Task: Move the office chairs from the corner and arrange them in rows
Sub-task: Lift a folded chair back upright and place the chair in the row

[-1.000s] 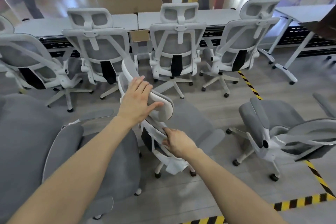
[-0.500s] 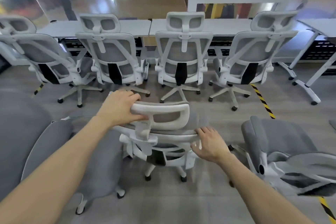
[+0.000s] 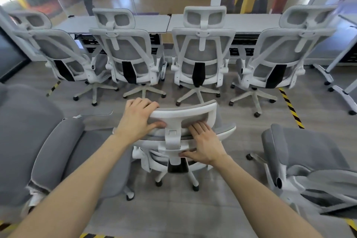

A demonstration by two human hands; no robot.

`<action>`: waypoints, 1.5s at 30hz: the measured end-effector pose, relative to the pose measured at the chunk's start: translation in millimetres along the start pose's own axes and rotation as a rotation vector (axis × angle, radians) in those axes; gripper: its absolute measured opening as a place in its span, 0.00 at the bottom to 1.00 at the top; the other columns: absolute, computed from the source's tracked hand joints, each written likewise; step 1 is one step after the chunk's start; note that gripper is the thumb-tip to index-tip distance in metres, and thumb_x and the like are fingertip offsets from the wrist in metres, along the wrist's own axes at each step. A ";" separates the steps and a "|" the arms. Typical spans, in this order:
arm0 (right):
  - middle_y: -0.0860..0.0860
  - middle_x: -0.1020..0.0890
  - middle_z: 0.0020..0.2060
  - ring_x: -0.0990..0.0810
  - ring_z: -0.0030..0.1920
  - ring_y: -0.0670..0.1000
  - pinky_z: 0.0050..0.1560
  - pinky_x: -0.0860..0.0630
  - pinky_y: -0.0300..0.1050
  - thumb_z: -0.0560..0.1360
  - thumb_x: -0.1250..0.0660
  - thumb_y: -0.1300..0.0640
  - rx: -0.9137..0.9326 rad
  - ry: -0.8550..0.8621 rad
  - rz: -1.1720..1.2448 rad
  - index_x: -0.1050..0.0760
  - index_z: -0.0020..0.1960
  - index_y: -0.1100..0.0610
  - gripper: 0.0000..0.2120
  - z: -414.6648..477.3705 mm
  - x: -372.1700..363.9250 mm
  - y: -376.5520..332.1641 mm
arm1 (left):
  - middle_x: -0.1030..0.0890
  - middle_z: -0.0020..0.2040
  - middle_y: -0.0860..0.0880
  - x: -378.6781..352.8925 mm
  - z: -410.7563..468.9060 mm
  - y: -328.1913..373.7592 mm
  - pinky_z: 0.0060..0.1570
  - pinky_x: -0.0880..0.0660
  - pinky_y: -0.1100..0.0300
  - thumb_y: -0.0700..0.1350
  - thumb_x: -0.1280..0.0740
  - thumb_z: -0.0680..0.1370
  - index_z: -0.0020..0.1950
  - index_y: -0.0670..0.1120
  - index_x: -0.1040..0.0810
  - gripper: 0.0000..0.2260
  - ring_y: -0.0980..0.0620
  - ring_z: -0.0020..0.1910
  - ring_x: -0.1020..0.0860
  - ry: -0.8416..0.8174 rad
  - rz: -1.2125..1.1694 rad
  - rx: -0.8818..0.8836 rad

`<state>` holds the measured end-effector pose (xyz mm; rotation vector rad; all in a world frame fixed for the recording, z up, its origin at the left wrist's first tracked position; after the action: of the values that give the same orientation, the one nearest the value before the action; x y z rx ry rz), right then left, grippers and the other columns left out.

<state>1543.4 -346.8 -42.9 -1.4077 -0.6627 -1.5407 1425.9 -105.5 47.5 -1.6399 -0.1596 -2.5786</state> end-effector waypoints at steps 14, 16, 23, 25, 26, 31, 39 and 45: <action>0.55 0.23 0.72 0.27 0.74 0.59 0.86 0.41 0.54 0.70 0.32 0.20 -0.191 0.103 -0.033 0.27 0.77 0.60 0.52 -74.4 4.0 -25.1 | 0.24 0.49 0.51 4.6 -19.8 45.8 0.57 0.30 0.46 0.79 0.28 0.71 0.51 0.49 0.21 0.33 0.46 0.49 0.26 0.160 -0.122 -0.073; 0.56 0.24 0.73 0.28 0.75 0.60 0.85 0.39 0.57 0.71 0.33 0.20 -0.216 0.090 -0.062 0.28 0.78 0.60 0.52 -84.4 5.7 -24.5 | 0.24 0.49 0.50 5.7 -20.9 54.7 0.57 0.29 0.45 0.79 0.28 0.72 0.52 0.48 0.21 0.34 0.45 0.49 0.26 0.174 -0.138 -0.096; 0.58 0.23 0.72 0.28 0.75 0.62 0.84 0.38 0.61 0.74 0.36 0.20 -0.225 0.092 -0.139 0.28 0.77 0.63 0.52 -119.0 13.4 -11.9 | 0.23 0.48 0.48 3.7 -27.4 91.6 0.59 0.29 0.44 0.79 0.30 0.75 0.53 0.47 0.19 0.34 0.43 0.49 0.25 0.222 -0.137 -0.124; 0.59 0.24 0.73 0.28 0.75 0.62 0.85 0.40 0.61 0.75 0.38 0.19 -0.218 0.086 -0.175 0.28 0.78 0.63 0.52 -127.7 16.6 -4.2 | 0.24 0.48 0.48 3.5 -25.0 103.6 0.59 0.28 0.44 0.79 0.30 0.75 0.52 0.47 0.19 0.34 0.43 0.49 0.25 0.227 -0.131 -0.118; 0.59 0.24 0.73 0.28 0.75 0.62 0.85 0.40 0.60 0.75 0.39 0.19 -0.215 0.085 -0.183 0.28 0.78 0.63 0.52 -131.9 18.4 0.0 | 0.24 0.47 0.48 3.0 -23.5 109.5 0.59 0.28 0.44 0.79 0.30 0.75 0.52 0.47 0.19 0.33 0.43 0.49 0.25 0.228 -0.127 -0.117; 0.58 0.25 0.75 0.30 0.78 0.62 0.87 0.43 0.59 0.76 0.40 0.19 -0.197 0.034 -0.174 0.30 0.80 0.63 0.53 -147.4 22.3 23.0 | 0.24 0.46 0.48 -1.5 -24.9 134.9 0.57 0.28 0.44 0.78 0.28 0.73 0.52 0.46 0.19 0.34 0.43 0.47 0.25 0.258 -0.135 -0.095; 0.58 0.27 0.76 0.32 0.79 0.62 0.86 0.42 0.61 0.75 0.39 0.19 -0.150 -0.001 -0.139 0.33 0.82 0.64 0.55 -160.4 28.4 52.2 | 0.25 0.45 0.50 -2.1 -22.6 166.1 0.56 0.29 0.44 0.78 0.27 0.72 0.51 0.46 0.19 0.34 0.44 0.46 0.26 0.268 -0.131 -0.046; 0.58 0.27 0.77 0.32 0.80 0.62 0.87 0.44 0.59 0.75 0.39 0.19 -0.157 0.005 -0.109 0.33 0.82 0.62 0.55 -168.5 28.1 57.6 | 0.25 0.45 0.50 -2.4 -22.9 175.3 0.57 0.29 0.44 0.78 0.26 0.71 0.51 0.47 0.18 0.34 0.45 0.46 0.26 0.266 -0.130 -0.045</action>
<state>1517.3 -524.2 -60.8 -1.5048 -0.6357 -1.7122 1428.1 -282.2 43.5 -1.3213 -0.1970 -2.8863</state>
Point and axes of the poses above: each hand's wrist, its own z-axis towards the middle knuckle, its own x-axis out of the back of the hand, y = z × x, the point moved 4 cm from there along z, towards the middle knuckle
